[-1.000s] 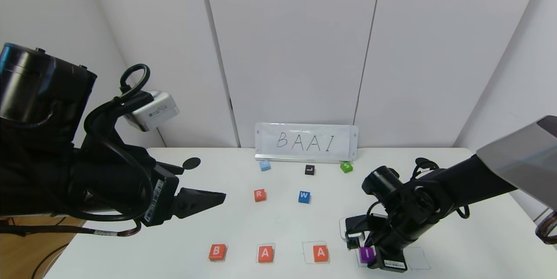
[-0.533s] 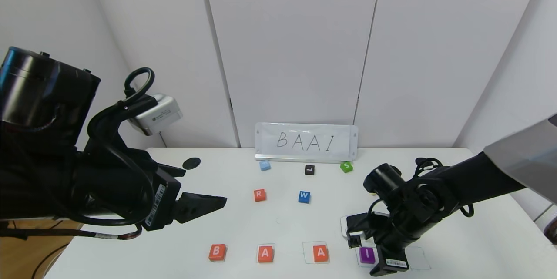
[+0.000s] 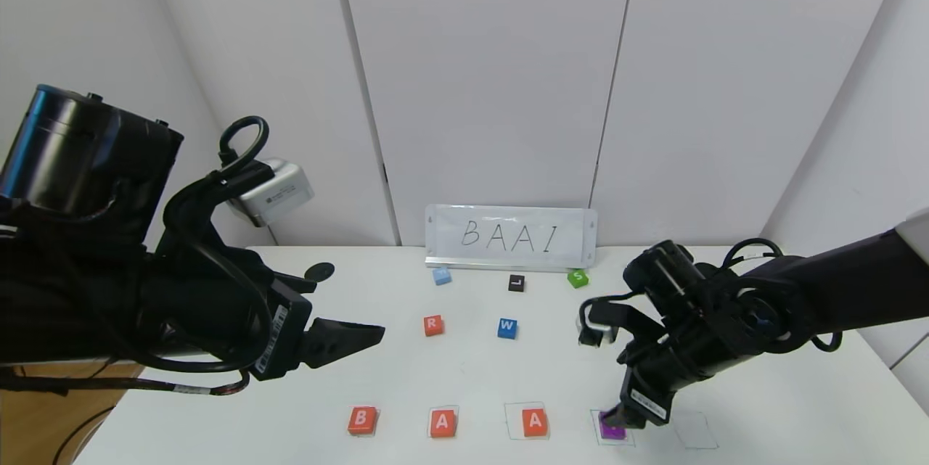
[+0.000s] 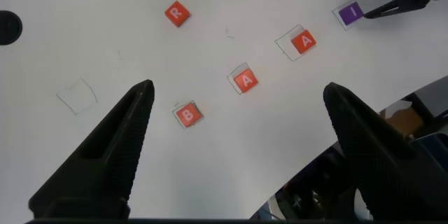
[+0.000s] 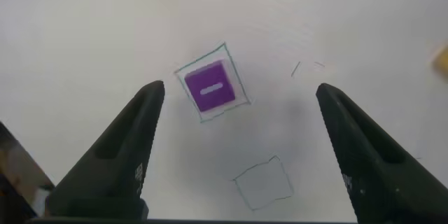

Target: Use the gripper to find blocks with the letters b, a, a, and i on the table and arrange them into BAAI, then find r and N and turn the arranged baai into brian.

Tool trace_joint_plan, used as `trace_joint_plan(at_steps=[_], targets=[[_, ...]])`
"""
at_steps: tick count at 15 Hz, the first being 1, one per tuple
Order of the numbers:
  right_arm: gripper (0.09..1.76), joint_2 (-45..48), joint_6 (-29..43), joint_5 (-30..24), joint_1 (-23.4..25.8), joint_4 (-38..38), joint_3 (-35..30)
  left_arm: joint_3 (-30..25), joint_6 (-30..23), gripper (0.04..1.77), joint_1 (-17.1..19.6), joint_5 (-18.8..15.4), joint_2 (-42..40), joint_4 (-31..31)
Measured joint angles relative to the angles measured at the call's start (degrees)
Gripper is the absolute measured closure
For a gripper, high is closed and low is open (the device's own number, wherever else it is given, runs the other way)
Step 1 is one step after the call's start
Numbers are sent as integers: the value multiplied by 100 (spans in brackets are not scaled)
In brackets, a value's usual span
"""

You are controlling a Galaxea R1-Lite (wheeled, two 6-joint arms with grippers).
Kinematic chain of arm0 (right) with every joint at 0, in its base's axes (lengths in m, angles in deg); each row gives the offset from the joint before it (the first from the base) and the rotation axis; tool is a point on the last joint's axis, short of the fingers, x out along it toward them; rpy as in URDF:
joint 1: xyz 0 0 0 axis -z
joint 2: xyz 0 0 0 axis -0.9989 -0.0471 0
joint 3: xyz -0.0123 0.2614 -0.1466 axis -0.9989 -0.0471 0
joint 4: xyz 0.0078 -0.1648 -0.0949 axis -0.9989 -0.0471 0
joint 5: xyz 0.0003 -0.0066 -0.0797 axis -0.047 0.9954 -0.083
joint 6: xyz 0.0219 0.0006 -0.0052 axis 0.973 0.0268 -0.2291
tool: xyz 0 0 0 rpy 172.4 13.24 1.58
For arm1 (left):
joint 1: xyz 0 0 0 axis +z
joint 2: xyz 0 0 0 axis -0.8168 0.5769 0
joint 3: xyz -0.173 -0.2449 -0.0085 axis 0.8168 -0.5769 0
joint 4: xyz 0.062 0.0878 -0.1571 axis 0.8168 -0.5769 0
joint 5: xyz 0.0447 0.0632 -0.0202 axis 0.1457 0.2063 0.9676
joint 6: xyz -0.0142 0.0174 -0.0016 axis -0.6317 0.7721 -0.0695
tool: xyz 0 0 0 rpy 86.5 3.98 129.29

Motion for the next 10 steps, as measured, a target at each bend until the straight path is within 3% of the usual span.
trace_joint_plan(at_steps=[3, 7, 10], targets=[[24, 213, 2121, 848, -111, 575, -67, -45, -15, 9, 20, 106, 94, 176], [20, 970, 3059, 1152, 135, 677, -402, -89, -91, 9, 184, 266, 144, 193], [18, 1877, 3427, 1368, 450, 663, -549, -273, -138, 9, 730, 479, 96, 428]])
